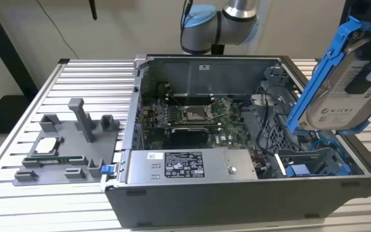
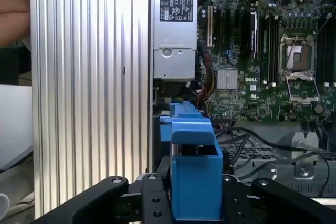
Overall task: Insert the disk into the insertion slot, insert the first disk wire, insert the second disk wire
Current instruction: 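Insert the disk into the insertion slot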
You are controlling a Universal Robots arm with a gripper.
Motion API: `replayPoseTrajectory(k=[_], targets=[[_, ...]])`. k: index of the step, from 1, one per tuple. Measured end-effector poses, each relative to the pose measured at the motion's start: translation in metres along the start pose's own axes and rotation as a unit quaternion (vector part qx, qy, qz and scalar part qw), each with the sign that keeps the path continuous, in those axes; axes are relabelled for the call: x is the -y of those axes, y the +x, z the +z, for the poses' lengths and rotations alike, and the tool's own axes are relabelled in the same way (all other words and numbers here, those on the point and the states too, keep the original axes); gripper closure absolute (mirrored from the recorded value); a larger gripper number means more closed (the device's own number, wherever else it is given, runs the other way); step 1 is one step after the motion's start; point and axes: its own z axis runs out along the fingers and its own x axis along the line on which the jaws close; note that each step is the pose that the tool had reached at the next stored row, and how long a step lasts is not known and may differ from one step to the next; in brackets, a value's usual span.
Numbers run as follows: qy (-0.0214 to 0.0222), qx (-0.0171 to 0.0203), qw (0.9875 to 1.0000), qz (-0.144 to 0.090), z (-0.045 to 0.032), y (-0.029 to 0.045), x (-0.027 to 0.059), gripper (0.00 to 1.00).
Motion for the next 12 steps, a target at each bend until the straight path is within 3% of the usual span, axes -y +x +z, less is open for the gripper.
replayPoseTrajectory(k=[12], targets=[[0.0, 0.0, 1.0, 0.0, 0.0012, 0.0047, 0.0014, 1.0]])
